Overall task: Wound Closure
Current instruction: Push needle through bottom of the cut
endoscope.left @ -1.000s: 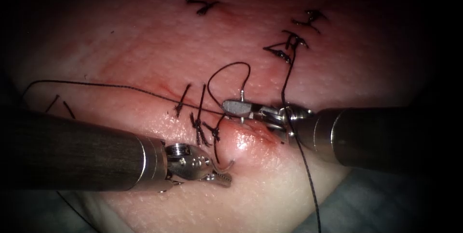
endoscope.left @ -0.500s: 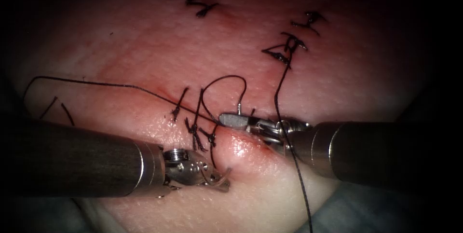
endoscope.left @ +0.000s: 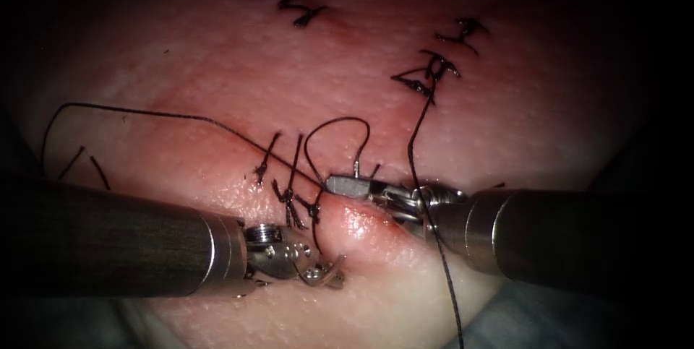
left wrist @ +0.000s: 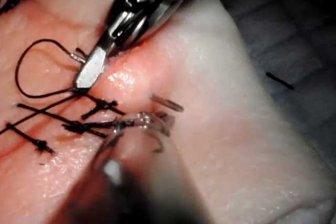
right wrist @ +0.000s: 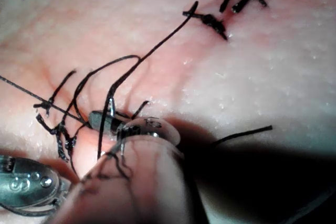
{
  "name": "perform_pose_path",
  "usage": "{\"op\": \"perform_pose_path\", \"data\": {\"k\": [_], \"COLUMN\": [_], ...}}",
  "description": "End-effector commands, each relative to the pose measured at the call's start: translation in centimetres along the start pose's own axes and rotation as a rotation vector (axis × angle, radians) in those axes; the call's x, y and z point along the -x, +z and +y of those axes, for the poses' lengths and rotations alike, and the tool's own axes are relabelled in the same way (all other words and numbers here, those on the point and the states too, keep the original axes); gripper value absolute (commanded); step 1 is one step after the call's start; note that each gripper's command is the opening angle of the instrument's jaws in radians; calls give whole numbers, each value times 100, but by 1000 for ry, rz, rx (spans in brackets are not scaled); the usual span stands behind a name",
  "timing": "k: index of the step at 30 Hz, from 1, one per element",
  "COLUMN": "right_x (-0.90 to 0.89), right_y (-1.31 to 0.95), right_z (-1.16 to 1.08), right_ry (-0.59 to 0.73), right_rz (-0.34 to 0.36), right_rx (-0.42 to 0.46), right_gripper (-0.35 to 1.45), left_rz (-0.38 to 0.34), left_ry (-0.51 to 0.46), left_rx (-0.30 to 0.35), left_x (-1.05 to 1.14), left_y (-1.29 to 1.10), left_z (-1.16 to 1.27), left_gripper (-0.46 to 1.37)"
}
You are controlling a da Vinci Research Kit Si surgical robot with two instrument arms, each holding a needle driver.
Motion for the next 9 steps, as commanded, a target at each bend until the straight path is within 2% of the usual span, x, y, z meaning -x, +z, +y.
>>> {"op": "perform_pose_path", "data": {"k": [1, 9], "right_x": [0, -1], "right_y": [1, 1], "right_z": [1, 1], "right_ry": [0, 1], "right_rz": [1, 2], "right_rx": [4, 1], "right_gripper": [-35, -35], "left_rz": [0, 0], "left_ry": [0, 0], "left_rx": [2, 2], "left_x": [0, 1], "left_y": [0, -1], "left_z": [0, 2], "left_gripper": [-26, -25]}}
